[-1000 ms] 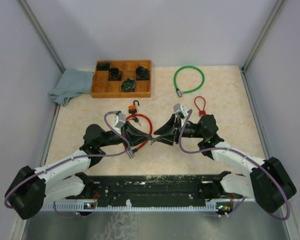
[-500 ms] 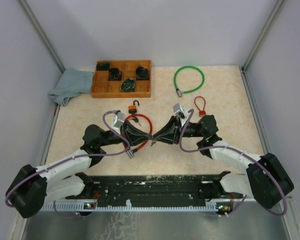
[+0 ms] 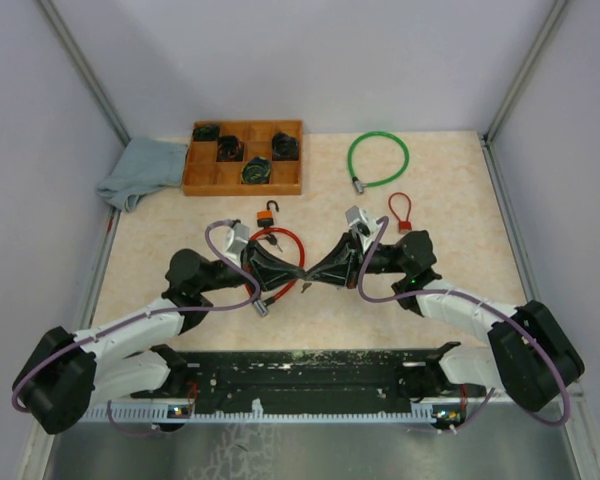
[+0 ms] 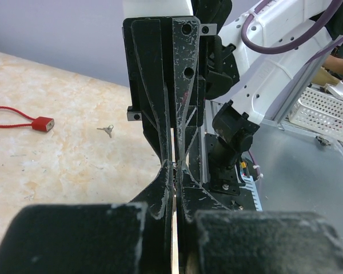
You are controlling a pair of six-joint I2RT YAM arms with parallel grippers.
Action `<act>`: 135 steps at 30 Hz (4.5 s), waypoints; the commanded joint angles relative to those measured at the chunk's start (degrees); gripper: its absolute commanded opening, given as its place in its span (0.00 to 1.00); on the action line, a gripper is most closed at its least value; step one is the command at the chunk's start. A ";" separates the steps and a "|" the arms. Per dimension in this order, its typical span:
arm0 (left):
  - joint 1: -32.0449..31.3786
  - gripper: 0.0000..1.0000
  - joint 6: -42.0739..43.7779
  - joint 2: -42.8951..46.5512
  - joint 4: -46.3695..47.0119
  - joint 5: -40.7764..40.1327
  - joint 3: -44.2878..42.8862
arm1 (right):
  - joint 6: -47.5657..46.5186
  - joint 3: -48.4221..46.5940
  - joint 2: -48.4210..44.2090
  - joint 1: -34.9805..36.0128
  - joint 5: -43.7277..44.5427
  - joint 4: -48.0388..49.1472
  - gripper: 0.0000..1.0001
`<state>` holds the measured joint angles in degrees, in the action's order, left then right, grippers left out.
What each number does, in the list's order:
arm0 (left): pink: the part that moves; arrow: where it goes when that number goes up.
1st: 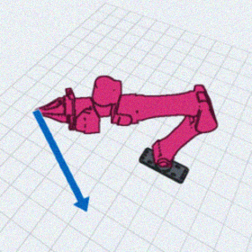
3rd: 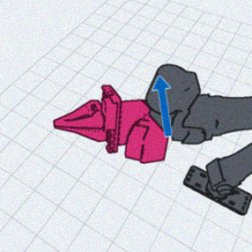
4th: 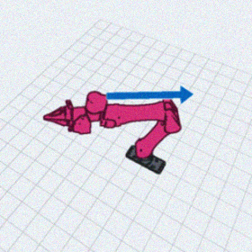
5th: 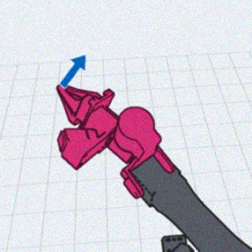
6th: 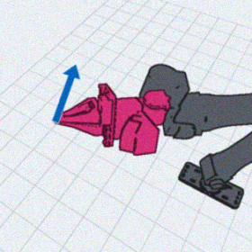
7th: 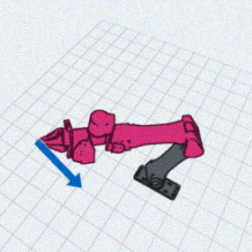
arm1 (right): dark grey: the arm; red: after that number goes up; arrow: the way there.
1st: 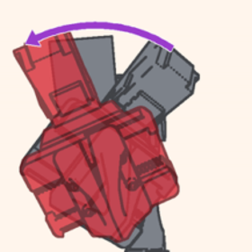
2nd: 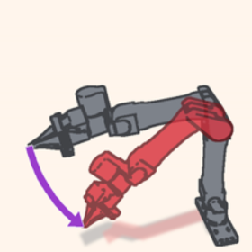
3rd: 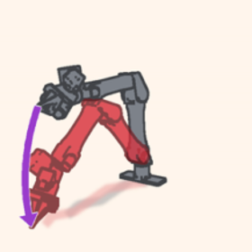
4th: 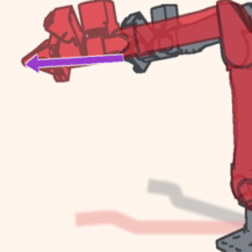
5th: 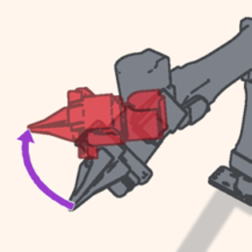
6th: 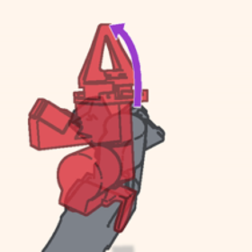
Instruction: Unlock with the key
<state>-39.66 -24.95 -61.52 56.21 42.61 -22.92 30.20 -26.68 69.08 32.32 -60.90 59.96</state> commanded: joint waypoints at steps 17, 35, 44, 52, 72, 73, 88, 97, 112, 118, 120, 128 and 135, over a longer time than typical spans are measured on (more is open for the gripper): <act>0.02 0.55 -3.46 10.58 -46.54 -33.20 -10.85 | -10.91 2.06 -8.06 -0.59 12.68 -17.28 0.00; 0.02 0.65 -20.27 -7.49 -96.35 -44.20 -24.90 | -13.73 11.58 -17.13 -0.59 22.11 -17.43 0.00; 0.02 0.67 -27.55 -21.62 -104.52 -48.09 -31.84 | -12.88 13.31 -16.65 -0.59 21.94 -15.17 0.00; 0.10 0.58 -34.53 -30.17 -109.77 -52.05 -36.76 | -12.35 13.58 -16.57 -0.59 21.27 -14.61 0.00; 0.11 0.40 -38.67 -38.30 -105.00 -49.04 -35.11 | -10.53 13.51 -14.51 -0.58 20.17 -12.51 0.00; 0.12 0.37 -39.11 -38.01 -104.67 -48.63 -34.57 | -10.39 13.43 -14.42 -0.56 20.21 -12.46 0.00; 1.76 0.00 -45.45 -21.63 -92.66 -47.07 -25.96 | -7.82 10.32 -12.38 6.92 25.02 -14.87 0.00; 3.21 0.00 -47.12 -12.18 -80.71 -49.12 -21.25 | 2.42 7.61 -0.79 13.23 30.90 -8.20 0.00; 4.06 0.00 -49.76 -15.07 -69.73 -45.30 -17.84 | 13.48 0.55 10.75 13.65 30.34 -19.43 0.00; 4.14 0.00 -50.44 -18.58 -67.76 -42.11 -18.76 | 16.14 -0.88 14.19 13.65 30.10 -22.59 0.00; 4.15 0.00 -50.55 -19.35 -67.04 -41.37 -18.88 | 17.94 -0.52 15.38 13.41 30.67 -21.95 0.00; 4.24 0.00 -50.81 -20.12 -65.86 -39.88 -18.73 | 21.60 0.38 19.43 11.64 30.70 -19.75 0.00; 4.33 0.00 -51.08 -20.35 -65.13 -39.05 -18.36 | 23.25 1.33 20.64 10.17 31.57 -16.98 0.00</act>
<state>-35.81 -75.02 -81.69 -12.32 2.04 -40.71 51.64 -25.23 88.77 43.22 -29.95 37.67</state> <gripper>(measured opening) 0.312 0.010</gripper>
